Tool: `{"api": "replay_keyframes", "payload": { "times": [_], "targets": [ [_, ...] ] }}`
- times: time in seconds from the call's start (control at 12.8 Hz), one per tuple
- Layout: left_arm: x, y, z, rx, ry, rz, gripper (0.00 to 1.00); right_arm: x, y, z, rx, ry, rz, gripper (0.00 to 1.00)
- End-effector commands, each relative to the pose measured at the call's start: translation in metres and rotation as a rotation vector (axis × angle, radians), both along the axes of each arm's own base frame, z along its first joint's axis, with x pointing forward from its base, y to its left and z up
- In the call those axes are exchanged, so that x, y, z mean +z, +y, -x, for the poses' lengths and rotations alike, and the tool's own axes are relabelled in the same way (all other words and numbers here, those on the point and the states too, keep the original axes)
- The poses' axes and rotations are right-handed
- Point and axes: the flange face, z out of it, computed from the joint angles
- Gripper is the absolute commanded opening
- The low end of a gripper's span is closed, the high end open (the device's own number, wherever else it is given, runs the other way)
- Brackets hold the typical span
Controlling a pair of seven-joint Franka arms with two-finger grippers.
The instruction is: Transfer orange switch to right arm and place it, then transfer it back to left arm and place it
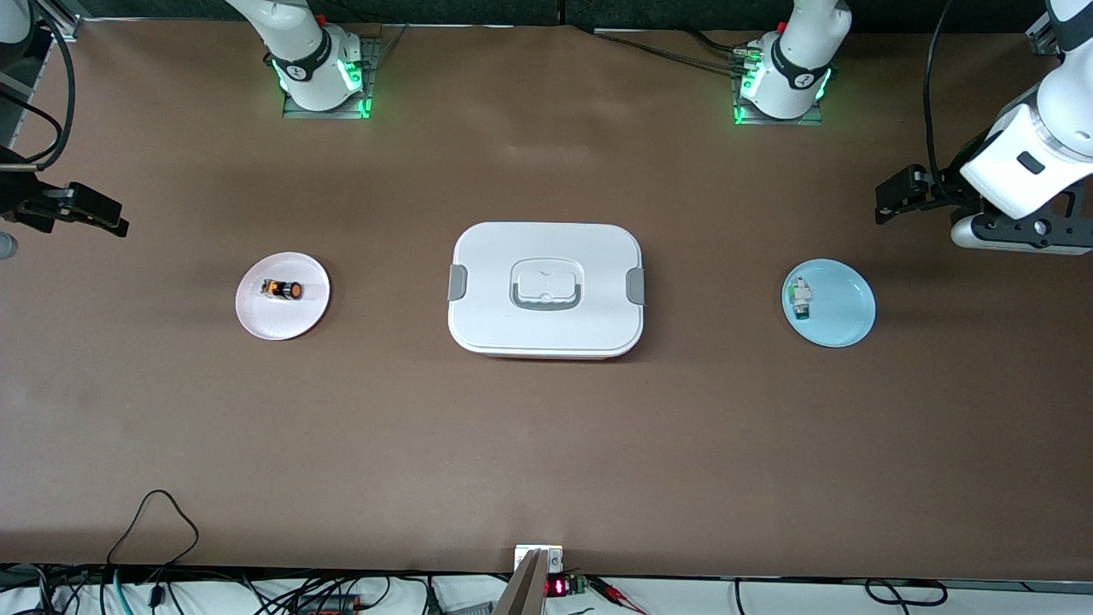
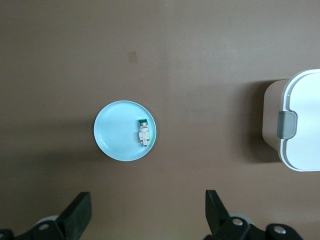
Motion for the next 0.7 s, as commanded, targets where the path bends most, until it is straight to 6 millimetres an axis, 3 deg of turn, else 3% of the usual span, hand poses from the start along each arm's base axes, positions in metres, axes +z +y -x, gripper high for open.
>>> {"api": "replay_keyframes", "payload": {
  "times": [0.0, 0.63],
  "targets": [
    [0.006, 0.0, -0.001, -0.005, 0.005, 0.005, 1.0, 0.004, 0.0, -0.001, 0.001, 0.01, -0.015, 1.0],
    [0.006, 0.001, -0.001, -0.004, 0.006, 0.005, 1.0, -0.042, 0.014, -0.015, 0.029, 0.104, -0.018, 1.0]
  ]
}}
